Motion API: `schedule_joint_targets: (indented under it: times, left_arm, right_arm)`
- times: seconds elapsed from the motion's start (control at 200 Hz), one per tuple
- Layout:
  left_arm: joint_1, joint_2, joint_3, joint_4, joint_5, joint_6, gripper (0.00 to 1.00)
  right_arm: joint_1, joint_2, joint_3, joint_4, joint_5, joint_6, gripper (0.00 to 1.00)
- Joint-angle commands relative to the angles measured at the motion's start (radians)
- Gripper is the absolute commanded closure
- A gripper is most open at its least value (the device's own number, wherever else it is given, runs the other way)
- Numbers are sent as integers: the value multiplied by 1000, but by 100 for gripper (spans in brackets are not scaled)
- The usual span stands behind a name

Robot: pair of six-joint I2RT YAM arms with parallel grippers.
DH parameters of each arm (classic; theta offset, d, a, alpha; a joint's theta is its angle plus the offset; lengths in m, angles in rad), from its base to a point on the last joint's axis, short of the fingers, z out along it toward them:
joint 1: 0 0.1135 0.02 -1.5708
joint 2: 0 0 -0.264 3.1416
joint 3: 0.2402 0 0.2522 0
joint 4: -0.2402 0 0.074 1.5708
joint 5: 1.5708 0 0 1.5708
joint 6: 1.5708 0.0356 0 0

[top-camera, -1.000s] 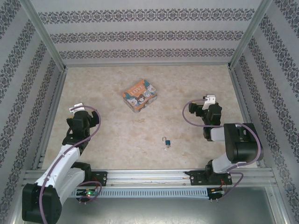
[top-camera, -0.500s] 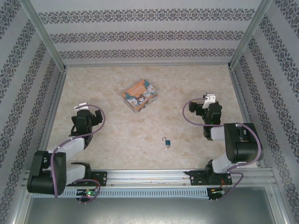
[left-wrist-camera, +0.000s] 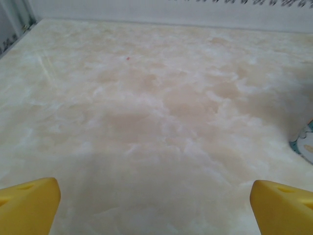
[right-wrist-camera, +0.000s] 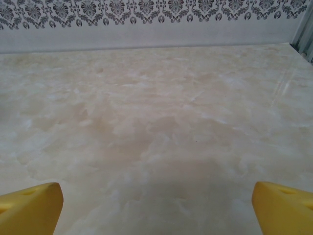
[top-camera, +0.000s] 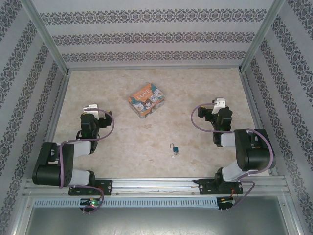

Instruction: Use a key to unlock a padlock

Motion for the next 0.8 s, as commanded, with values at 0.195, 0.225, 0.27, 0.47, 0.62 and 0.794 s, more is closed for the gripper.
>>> schedule_joint_targets:
  times: [0.195,0.225,0.27,0.47,0.62,0.794]
  left_arm:
    - [37,179,-7,292,101,52,1]
    - [37,196,-2,296,101,51,1]
    - [37,225,5,324,100,55,1]
    - [42,211,69,175,90,46,1]
    - [42,210,71,171,86,48,1]
    - [42,211,64,187,95,51,1]
  right_arm:
    - [1,-6,11,1,2,-7,2]
    - [2,-6,11,0,2,-6,2]
    - [2,-5,11,0,2,-8,2]
    - [2,-6,11,-2,2,-7,2]
    - [3,-6,11,-2,2,-9,2]
    - [4,-8,9,0,2,-9,2]
